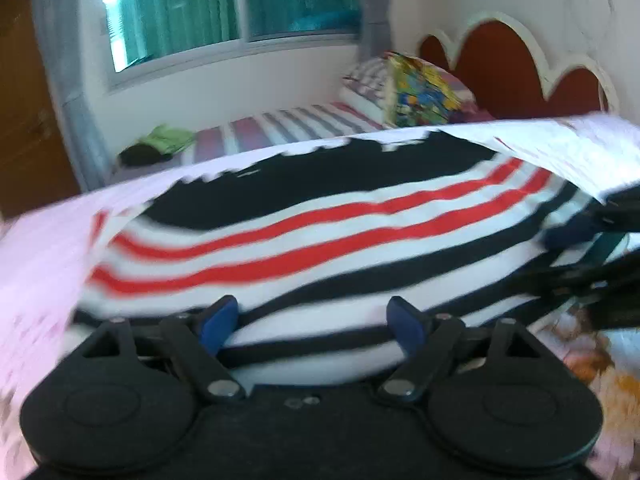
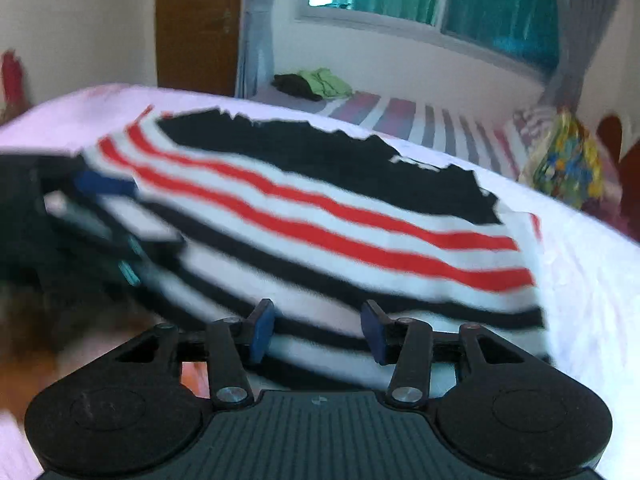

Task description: Fold small clothes

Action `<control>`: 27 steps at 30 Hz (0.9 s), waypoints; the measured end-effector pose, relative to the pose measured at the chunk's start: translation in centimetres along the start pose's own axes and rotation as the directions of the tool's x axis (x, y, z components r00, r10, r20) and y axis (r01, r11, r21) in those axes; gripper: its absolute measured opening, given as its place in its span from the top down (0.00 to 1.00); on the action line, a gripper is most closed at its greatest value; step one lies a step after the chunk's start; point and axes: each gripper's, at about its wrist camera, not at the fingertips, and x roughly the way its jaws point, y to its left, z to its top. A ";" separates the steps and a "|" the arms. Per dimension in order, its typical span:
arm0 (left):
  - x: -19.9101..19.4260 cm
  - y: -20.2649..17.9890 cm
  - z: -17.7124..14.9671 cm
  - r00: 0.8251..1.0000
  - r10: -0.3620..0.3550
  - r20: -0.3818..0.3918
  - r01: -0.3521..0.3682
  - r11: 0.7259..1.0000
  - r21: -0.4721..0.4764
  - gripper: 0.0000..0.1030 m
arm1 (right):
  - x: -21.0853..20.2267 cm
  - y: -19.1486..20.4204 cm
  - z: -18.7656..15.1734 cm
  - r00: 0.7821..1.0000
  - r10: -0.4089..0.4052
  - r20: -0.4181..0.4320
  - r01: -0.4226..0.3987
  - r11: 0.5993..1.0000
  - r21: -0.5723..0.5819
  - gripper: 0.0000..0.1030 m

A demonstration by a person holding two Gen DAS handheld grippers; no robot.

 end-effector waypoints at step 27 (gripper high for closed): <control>-3.5 -0.3 0.1 0.999 0.014 0.035 -0.010 0.992 -0.122 0.20 | -5.0 -1.9 -0.2 0.993 -0.112 0.045 0.101 0.975 0.197 0.94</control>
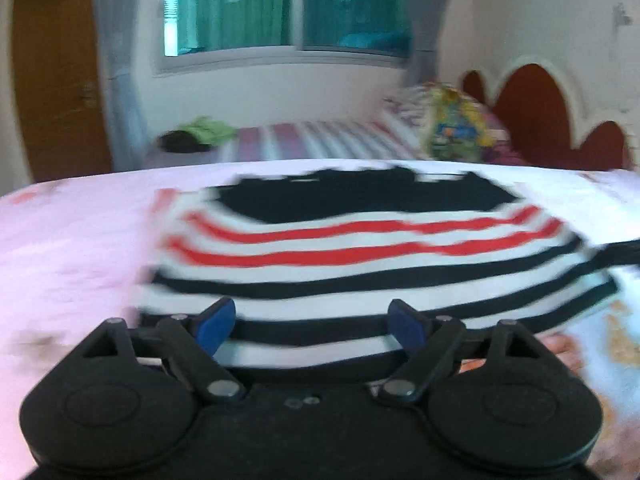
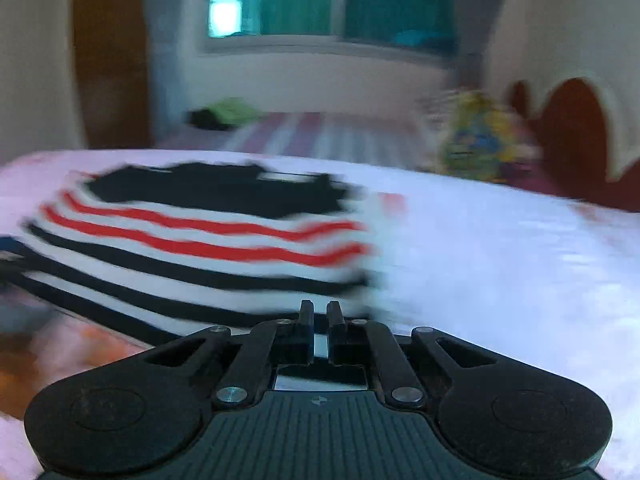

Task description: Fold small clothes

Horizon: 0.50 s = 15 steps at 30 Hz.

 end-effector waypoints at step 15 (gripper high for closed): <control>-0.8 4.3 -1.2 0.992 0.128 -0.015 -0.129 0.992 -0.007 0.32 | -0.3 -2.7 -1.3 0.996 -0.090 0.002 0.090 0.994 -0.055 0.94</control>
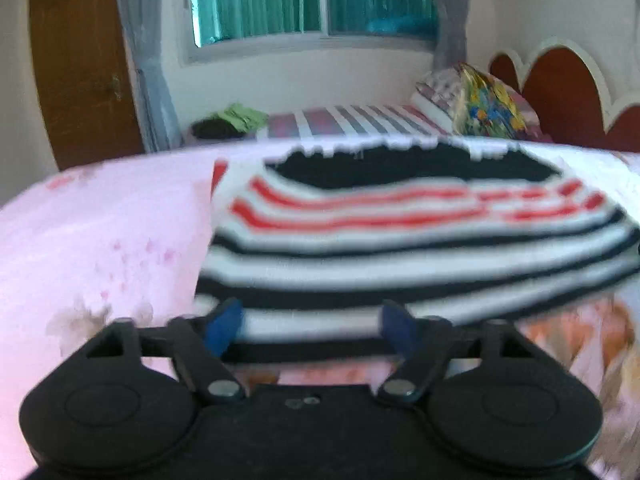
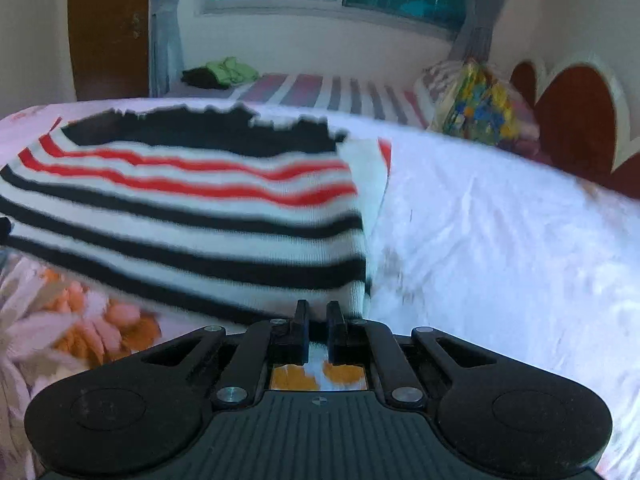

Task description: Fold small clothes

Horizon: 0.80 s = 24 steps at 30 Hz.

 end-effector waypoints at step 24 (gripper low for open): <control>4.2 -0.8 3.2 0.999 0.032 -0.003 -0.032 0.996 0.084 0.11 | 5.0 -0.1 4.4 0.999 0.042 0.020 -0.042 0.999 -0.004 0.41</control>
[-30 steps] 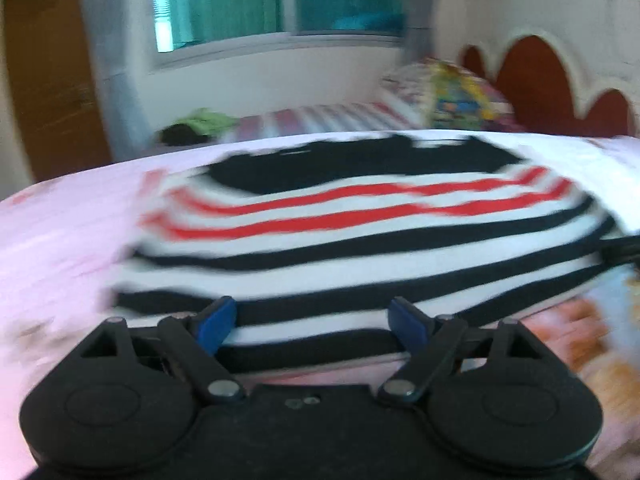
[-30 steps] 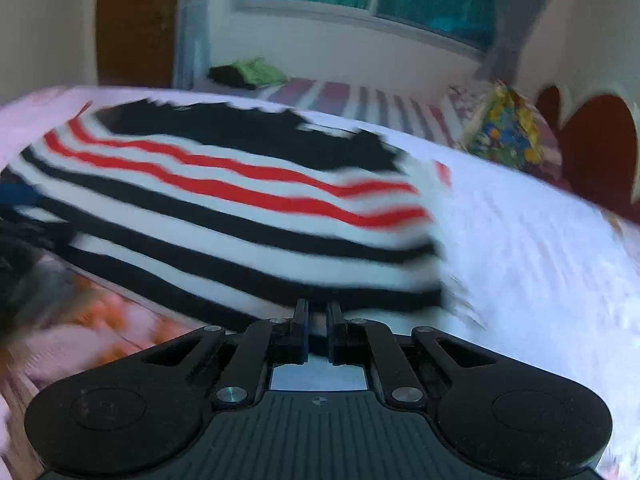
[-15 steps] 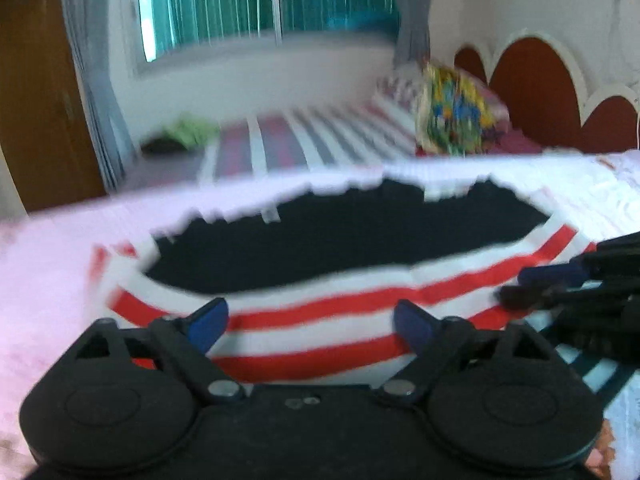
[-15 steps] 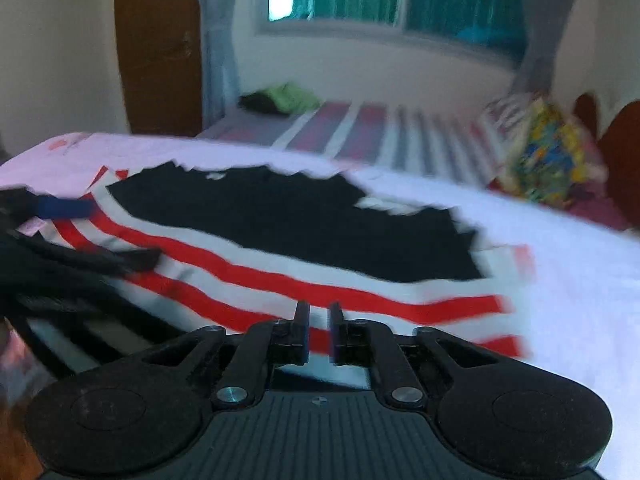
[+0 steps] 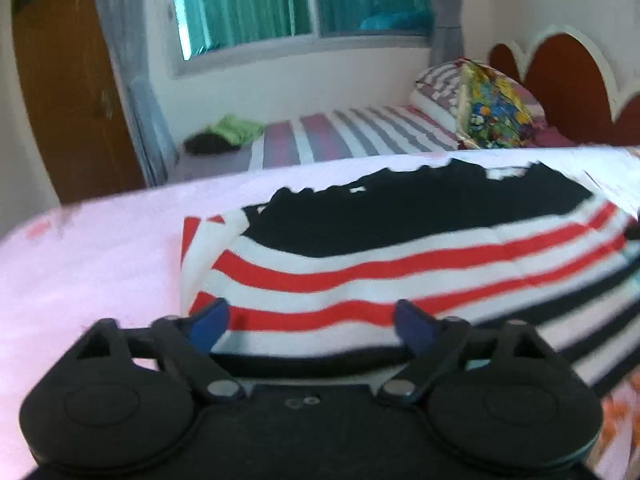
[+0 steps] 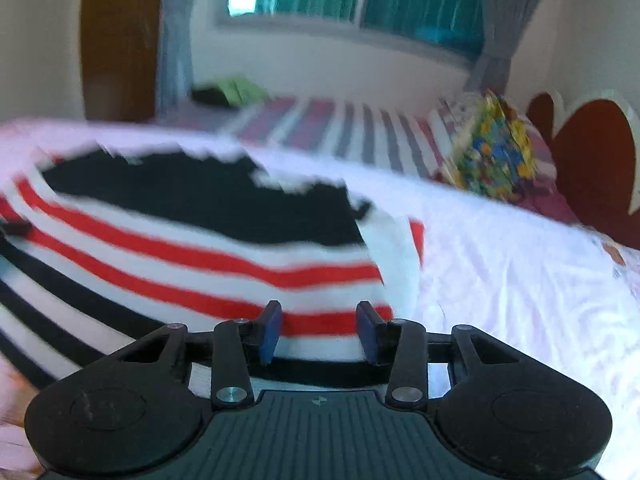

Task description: Fold small clothes

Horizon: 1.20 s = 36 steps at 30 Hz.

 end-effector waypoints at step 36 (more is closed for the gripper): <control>-6.9 6.3 -6.9 0.977 -0.210 -0.045 0.141 0.786 -0.602 0.73 | -5.6 2.9 -1.2 0.989 0.141 0.030 -0.144 0.984 0.107 0.53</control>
